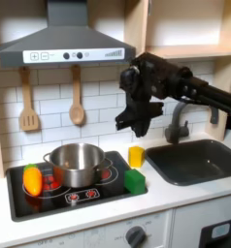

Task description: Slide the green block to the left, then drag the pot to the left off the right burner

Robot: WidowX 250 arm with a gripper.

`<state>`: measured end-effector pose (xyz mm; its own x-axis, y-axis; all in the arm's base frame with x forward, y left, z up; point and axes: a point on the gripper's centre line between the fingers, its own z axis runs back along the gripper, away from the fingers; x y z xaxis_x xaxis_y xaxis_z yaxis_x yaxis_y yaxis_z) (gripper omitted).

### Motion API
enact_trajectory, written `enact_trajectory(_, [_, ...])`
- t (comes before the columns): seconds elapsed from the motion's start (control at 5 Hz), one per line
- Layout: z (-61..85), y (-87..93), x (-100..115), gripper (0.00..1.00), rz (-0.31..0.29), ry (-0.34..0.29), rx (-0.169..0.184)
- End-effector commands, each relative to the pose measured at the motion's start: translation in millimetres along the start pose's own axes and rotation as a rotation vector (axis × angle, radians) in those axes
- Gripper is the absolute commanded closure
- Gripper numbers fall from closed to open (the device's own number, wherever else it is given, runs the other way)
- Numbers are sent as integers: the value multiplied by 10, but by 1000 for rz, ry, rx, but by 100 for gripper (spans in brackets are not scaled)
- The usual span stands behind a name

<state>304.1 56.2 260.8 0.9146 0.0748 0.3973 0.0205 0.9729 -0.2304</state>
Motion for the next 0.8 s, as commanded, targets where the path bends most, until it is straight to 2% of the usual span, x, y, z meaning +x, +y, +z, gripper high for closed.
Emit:
enact_trajectory(0.0, [7,-222,-329,100,-76,132,-3])
enact_trajectory(0.2, [3,-325,-442,100,-154,193,53])
enact_trajectory(0.4, [30,-427,-519,100,-224,210,82])
enact_trajectory(0.6, [42,-498,-611,100,-261,214,92])
